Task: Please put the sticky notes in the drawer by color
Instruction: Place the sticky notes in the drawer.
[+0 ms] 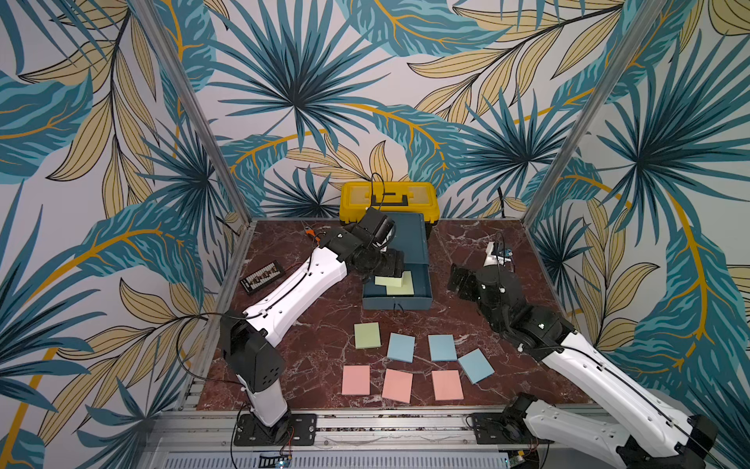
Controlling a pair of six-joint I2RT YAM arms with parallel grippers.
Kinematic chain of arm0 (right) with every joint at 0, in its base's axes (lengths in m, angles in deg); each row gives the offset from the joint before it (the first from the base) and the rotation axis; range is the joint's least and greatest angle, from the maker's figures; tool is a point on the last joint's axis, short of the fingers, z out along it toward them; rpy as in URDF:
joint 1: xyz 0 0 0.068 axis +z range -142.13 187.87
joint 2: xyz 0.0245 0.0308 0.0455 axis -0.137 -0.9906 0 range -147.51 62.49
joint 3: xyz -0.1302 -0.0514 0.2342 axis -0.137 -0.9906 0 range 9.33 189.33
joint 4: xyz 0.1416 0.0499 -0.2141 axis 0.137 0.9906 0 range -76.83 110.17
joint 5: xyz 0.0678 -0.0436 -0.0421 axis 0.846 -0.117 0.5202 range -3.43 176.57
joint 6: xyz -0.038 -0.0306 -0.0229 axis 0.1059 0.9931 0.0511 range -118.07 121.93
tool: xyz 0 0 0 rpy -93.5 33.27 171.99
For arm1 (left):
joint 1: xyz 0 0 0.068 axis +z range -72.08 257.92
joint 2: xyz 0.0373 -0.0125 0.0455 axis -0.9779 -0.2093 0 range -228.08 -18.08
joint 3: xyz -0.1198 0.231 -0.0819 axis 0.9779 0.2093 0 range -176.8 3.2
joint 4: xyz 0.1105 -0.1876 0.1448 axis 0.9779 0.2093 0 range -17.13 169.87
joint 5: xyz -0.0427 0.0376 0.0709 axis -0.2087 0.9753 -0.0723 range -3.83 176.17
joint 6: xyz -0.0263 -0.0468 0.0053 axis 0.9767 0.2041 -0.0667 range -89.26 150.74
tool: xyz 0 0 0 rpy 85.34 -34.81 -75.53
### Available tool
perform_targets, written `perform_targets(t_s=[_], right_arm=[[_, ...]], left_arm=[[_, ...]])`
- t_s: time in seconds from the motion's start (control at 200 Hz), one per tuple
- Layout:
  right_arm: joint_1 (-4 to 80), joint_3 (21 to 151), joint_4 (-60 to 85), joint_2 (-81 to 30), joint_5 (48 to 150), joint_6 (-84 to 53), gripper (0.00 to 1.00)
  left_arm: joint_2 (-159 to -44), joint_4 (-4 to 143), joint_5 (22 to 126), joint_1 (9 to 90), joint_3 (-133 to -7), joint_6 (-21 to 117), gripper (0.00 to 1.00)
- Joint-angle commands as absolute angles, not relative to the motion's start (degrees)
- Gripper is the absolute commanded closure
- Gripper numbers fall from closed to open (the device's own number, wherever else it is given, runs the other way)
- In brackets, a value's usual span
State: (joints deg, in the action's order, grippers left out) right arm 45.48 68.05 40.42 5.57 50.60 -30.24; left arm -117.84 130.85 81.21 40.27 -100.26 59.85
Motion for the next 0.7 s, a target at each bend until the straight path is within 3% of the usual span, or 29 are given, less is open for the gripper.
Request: perform_targets(t_s=[0.0, 0.356, 0.696], right_arm=[[45.01, 66.58, 39.89, 5.54, 50.88, -30.36, 0.01], [44.26, 65.59, 39.79, 5.39, 52.09, -31.16, 0.01], [43.91, 64.64, 38.09, 5.19, 52.82, -32.00, 0.01]], left_arm=[[-117.65, 129.06, 82.29, 40.15, -101.66, 59.20, 0.18], [-117.36, 130.11, 81.85, 40.12, -101.83, 59.40, 0.13], [-113.92, 129.72, 88.85, 40.17, -102.62, 58.14, 0.09]])
